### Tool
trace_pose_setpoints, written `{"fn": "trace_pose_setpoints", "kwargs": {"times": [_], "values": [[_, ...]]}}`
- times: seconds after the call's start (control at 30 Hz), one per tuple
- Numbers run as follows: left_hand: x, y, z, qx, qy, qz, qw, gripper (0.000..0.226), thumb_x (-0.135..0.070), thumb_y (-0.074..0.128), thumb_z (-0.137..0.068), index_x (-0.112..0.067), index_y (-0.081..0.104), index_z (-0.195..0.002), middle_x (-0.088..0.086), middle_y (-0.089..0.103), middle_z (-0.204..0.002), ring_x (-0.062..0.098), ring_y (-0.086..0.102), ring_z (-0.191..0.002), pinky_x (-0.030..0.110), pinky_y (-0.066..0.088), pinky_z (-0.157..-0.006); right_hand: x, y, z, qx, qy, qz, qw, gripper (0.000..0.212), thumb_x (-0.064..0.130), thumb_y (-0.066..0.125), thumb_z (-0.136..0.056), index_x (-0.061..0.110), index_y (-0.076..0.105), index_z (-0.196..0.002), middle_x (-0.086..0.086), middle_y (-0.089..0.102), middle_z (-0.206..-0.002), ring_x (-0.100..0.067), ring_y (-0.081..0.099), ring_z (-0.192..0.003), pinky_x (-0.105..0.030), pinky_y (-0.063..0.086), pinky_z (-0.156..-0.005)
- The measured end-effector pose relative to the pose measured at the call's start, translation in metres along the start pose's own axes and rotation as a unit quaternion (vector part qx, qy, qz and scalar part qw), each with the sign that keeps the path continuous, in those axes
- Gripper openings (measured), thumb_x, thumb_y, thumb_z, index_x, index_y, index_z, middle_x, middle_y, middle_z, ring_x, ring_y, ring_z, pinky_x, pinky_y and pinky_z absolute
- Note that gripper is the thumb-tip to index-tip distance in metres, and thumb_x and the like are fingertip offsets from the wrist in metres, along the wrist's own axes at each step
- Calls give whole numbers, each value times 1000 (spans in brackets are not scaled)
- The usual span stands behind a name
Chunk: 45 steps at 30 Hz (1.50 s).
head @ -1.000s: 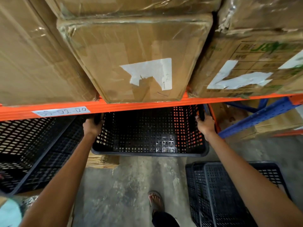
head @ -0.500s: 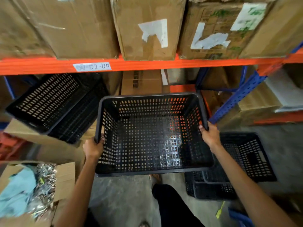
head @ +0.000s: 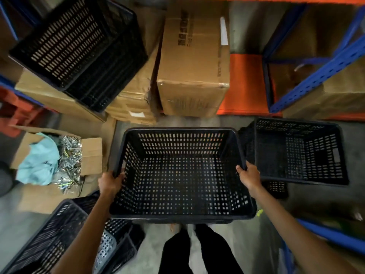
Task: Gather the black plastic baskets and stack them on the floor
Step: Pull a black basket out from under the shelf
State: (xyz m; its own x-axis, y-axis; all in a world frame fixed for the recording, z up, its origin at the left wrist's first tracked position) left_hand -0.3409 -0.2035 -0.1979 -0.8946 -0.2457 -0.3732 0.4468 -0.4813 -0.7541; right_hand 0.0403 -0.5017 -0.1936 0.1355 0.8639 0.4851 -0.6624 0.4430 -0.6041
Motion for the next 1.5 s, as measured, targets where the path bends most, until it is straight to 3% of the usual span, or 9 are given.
{"fn": "trace_pose_setpoints", "kwargs": {"times": [0.3, 0.43, 0.63, 0.83, 0.93, 1.03, 1.17, 1.3, 1.5], "values": [[60, 150, -154, 20, -69, -11, 997, 48, -39, 66, -87, 7, 68, -104, 34, 69, -98, 48, 67, -93, 57, 56, -79, -68, 135, -160, -14, 8, 59, 998, 32, 22, 56, -96, 11, 61, -126, -18, 66, -117, -39, 59, -113, -42, 47, -93], [59, 225, -207, -6, -31, -41, 999, 45, -42, 64, -88, 0, 73, -102, 27, 72, -93, 40, 70, -91, 44, 54, -75, -103, 186, -247, -27, -12, 69, 997, 32, 26, 54, -97, 11, 60, -125, -18, 67, -117, -39, 61, -110, -42, 49, -91], [69, 322, -279, -18, 37, -69, 997, 43, -41, 62, -89, -11, 70, -118, 23, 73, -104, 39, 67, -102, 45, 53, -84, -147, 248, -346, -65, -78, 48, 994, 37, 31, 47, -100, 13, 55, -131, -15, 67, -120, -36, 61, -112, -44, 49, -96], [105, 396, -326, -62, 58, -59, 995, 43, -38, 58, -93, 1, 71, -106, 26, 71, -84, 40, 70, -82, 36, 44, -59, -193, 302, -394, -144, -121, 166, 968, 42, 28, 41, -101, 5, 41, -136, -29, 66, -97, -48, 64, -85, -49, 52, -74], [119, 402, -339, -103, 70, -55, 991, 49, -41, 56, -93, 6, 67, -86, 29, 66, -72, 42, 68, -68, 32, 37, -54, -199, 307, -401, -197, -185, 182, 946, 34, 27, 43, -100, 7, 41, -127, -25, 64, -81, -45, 61, -63, -38, 44, -53], [122, 402, -336, -86, 62, -52, 993, 51, -45, 54, -93, 4, 65, -88, 24, 65, -73, 43, 68, -72, 32, 40, -55, -201, 305, -399, -191, -181, 183, 947, 34, 26, 43, -100, 6, 39, -127, -21, 59, -74, -44, 62, -62, -32, 36, -53], [110, 397, -328, 8, 16, -35, 999, 37, -32, 58, -92, -7, 63, -119, 20, 69, -100, 39, 66, -101, 36, 49, -75, -196, 297, -391, -66, -67, 213, 973, 51, 31, 41, -100, 9, 26, -144, -32, 63, -109, -49, 64, -92, -43, 49, -72], [95, 370, -301, 63, -2, -113, 992, 69, -23, 65, -86, -3, 34, -145, 26, 47, -140, 42, 46, -130, 48, 41, -107, -177, 264, -359, 46, -1, 269, 962, 85, 37, 53, -96, 23, -6, -156, -18, 33, -155, -42, 49, -130, -48, 45, -102], [58, 318, -140, 125, -11, -66, 990, 64, -20, 63, -87, -10, 38, -145, 24, 53, -137, 39, 52, -125, 41, 43, -101, -134, 215, -218, 152, -51, 327, 932, 77, 33, 54, -94, 18, 11, -156, -15, 37, -153, -35, 49, -131, -39, 45, -102]]}}
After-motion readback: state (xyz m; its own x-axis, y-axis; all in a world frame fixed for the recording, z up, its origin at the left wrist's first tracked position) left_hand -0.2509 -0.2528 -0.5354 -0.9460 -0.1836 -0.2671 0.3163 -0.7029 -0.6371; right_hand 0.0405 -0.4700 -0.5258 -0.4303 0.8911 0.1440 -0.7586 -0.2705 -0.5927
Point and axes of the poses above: each hand's wrist, its own z-axis away from the middle knuckle, its own y-axis out of the palm, x = y × z, the point moved 3 cm from there along -z, towards the middle knuckle
